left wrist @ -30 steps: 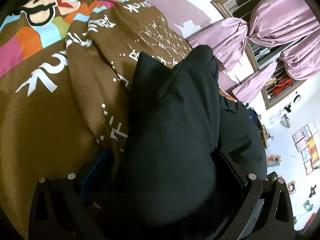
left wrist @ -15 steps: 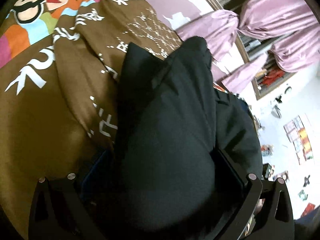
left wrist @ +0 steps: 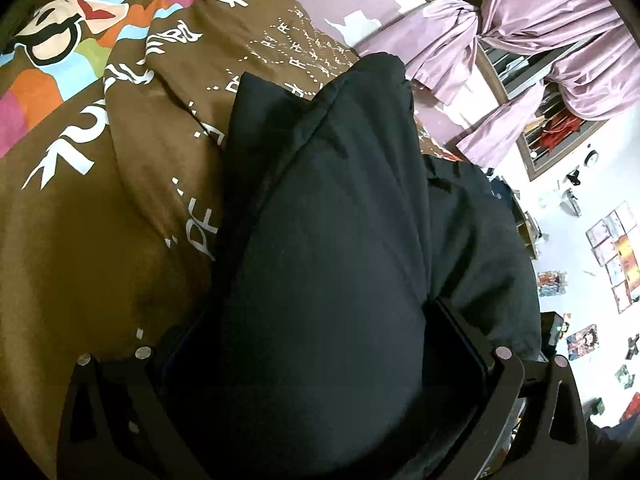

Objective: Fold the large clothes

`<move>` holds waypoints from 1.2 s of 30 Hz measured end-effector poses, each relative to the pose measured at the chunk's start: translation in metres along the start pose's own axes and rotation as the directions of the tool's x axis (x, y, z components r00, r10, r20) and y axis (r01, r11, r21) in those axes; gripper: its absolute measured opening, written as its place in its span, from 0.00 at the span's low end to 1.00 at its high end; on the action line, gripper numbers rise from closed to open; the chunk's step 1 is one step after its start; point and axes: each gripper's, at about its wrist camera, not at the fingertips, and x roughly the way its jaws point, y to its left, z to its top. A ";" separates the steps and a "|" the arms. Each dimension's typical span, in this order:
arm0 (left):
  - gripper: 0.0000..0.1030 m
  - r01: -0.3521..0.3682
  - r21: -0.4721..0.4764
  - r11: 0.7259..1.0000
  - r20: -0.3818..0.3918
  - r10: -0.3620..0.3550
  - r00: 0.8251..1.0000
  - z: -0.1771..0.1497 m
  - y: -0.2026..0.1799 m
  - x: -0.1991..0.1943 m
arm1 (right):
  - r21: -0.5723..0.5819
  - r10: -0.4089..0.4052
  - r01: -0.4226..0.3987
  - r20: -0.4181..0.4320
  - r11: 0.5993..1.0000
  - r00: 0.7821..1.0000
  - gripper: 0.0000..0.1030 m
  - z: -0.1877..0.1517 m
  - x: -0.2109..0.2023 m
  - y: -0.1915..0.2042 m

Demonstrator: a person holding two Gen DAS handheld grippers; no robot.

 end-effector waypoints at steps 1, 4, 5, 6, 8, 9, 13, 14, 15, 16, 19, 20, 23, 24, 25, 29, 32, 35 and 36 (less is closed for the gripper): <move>0.97 -0.012 -0.007 1.000 0.000 0.012 1.000 -0.001 -0.002 -0.001 | 0.002 -0.012 0.012 0.008 1.000 1.000 0.71 -0.001 -0.003 0.002; 0.92 -0.040 -0.003 0.999 0.037 0.040 0.998 -0.005 -0.011 -0.005 | 0.045 -0.012 0.011 0.025 0.999 1.000 0.55 -0.002 -0.010 -0.002; 0.90 -0.049 0.005 0.999 0.047 0.048 0.998 -0.007 -0.014 -0.006 | 0.063 -0.004 0.002 0.030 0.998 1.000 0.51 -0.003 -0.011 -0.005; 0.88 -0.054 0.009 0.998 0.053 0.054 0.997 -0.008 -0.016 -0.006 | 0.072 0.001 -0.003 0.032 0.997 0.999 0.48 -0.003 -0.013 -0.006; 0.79 -0.056 0.008 0.998 0.064 0.056 0.996 -0.011 -0.018 -0.007 | 0.065 -0.007 0.004 0.043 0.998 0.999 0.44 -0.002 -0.015 -0.005; 0.75 -0.057 0.008 0.998 0.070 0.056 0.996 -0.013 -0.019 -0.009 | 0.053 -0.015 0.012 0.049 0.999 0.999 0.40 -0.002 -0.016 -0.003; 0.57 -0.091 0.032 0.995 0.116 0.087 0.989 -0.020 -0.033 -0.019 | -0.017 -0.043 0.044 0.091 0.999 0.995 0.26 0.005 -0.028 0.017; 0.52 -0.105 0.044 0.994 0.132 0.098 0.986 -0.022 -0.039 -0.022 | -0.033 -0.041 0.045 0.106 0.998 0.993 0.23 0.007 -0.033 0.021; 0.49 -0.127 0.061 0.990 0.151 0.116 0.982 -0.024 -0.046 -0.024 | -0.044 -0.039 0.045 0.119 0.998 0.992 0.21 0.008 -0.036 0.024; 0.44 -0.142 0.076 0.987 0.162 0.128 0.978 -0.026 -0.053 -0.025 | -0.062 -0.043 0.051 0.133 0.997 0.990 0.20 0.010 -0.040 0.028; 0.35 -0.165 0.104 0.981 0.188 0.144 0.972 -0.028 -0.069 -0.026 | -0.094 -0.058 0.075 0.176 0.993 0.983 0.18 0.015 -0.050 0.039; 0.32 -0.164 0.103 0.981 0.193 0.142 0.971 -0.028 -0.073 -0.027 | -0.100 -0.060 0.081 0.193 0.992 0.979 0.17 0.016 -0.055 0.042; 0.28 -0.117 0.085 0.990 0.209 0.097 0.973 -0.027 -0.079 -0.032 | -0.109 -0.059 0.091 0.264 0.990 0.963 0.17 0.024 -0.076 0.050; 0.27 -0.105 0.083 0.991 0.211 0.086 0.974 -0.026 -0.081 -0.033 | -0.110 -0.062 0.096 0.281 0.989 0.958 0.17 0.027 -0.082 0.051; 0.26 -0.080 0.085 0.993 0.216 0.060 0.975 -0.025 -0.088 -0.034 | -0.108 -0.069 0.106 0.303 0.988 0.950 0.17 0.031 -0.089 0.050; 0.26 -0.037 0.134 0.990 0.213 0.008 0.977 -0.019 -0.113 -0.033 | -0.095 -0.102 0.146 0.367 0.985 0.925 0.17 0.037 -0.113 0.040; 0.26 0.002 0.173 0.985 0.202 -0.038 0.979 -0.020 -0.134 -0.025 | -0.071 -0.135 0.176 0.388 0.982 0.912 0.17 0.034 -0.123 0.025; 0.26 0.013 0.216 0.976 0.187 -0.055 0.981 -0.021 -0.148 -0.010 | -0.017 -0.198 0.217 0.342 0.976 0.919 0.17 0.028 -0.112 0.001; 0.26 0.011 0.225 0.974 0.176 -0.052 0.983 -0.022 -0.150 -0.004 | -0.002 -0.212 0.225 0.328 0.974 0.921 0.19 0.025 -0.109 -0.006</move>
